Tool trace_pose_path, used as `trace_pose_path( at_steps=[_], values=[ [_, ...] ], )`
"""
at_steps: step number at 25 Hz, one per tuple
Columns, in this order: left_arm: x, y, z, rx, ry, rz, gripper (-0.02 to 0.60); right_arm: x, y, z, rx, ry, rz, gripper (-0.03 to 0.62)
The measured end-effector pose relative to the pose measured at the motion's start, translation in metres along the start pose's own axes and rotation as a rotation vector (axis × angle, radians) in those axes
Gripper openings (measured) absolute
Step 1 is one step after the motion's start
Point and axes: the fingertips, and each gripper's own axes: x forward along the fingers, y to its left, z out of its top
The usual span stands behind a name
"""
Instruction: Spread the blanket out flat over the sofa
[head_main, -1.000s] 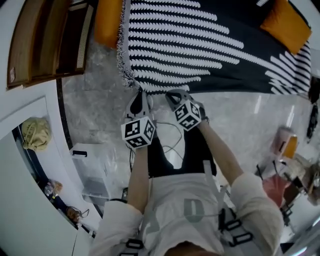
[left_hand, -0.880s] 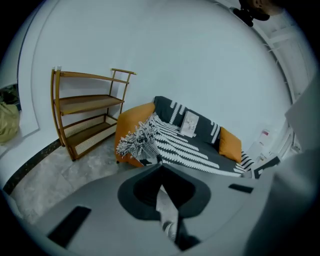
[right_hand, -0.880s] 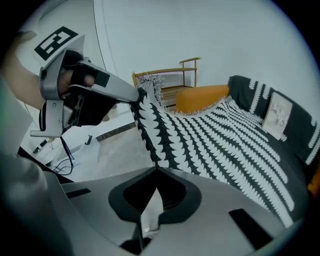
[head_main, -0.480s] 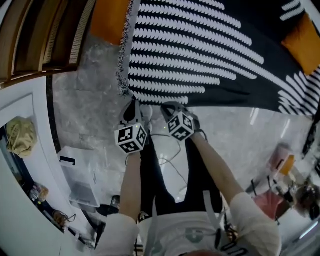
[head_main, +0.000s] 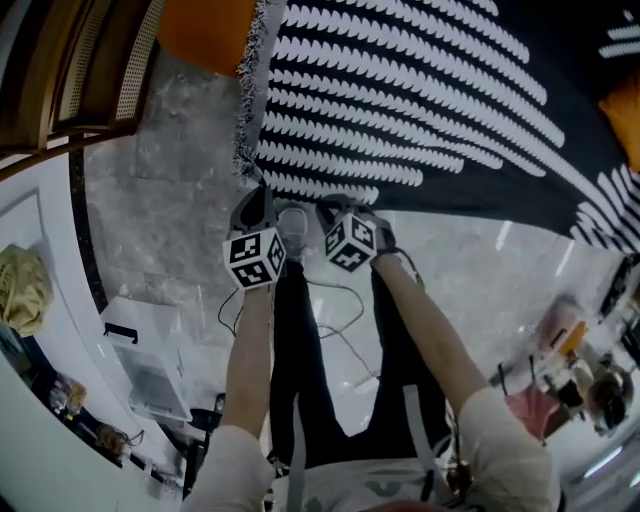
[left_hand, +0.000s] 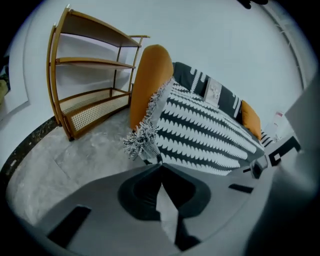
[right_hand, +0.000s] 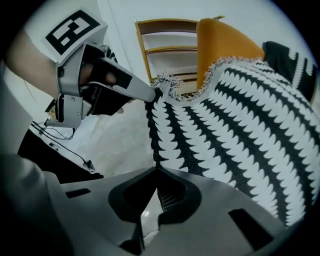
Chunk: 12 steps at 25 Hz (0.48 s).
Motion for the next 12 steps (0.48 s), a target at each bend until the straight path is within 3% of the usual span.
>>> trace_pose_path(
  at_steps=[5, 9, 12],
  values=[
    [0.058, 0.045, -0.065, 0.013, 0.091, 0.019, 0.011, 0.094, -0.001, -0.026, -0.022, 0.053, 0.007, 0.012],
    [0.1, 0.055, -0.103, 0.035, 0.125, 0.012, 0.011, 0.133, -0.043, -0.037, 0.006, 0.041, -0.065, 0.012],
    [0.14, 0.056, -0.109, 0.031, 0.125, 0.025, 0.011, 0.157, -0.08, -0.041, 0.008, 0.044, -0.104, 0.012]
  ],
)
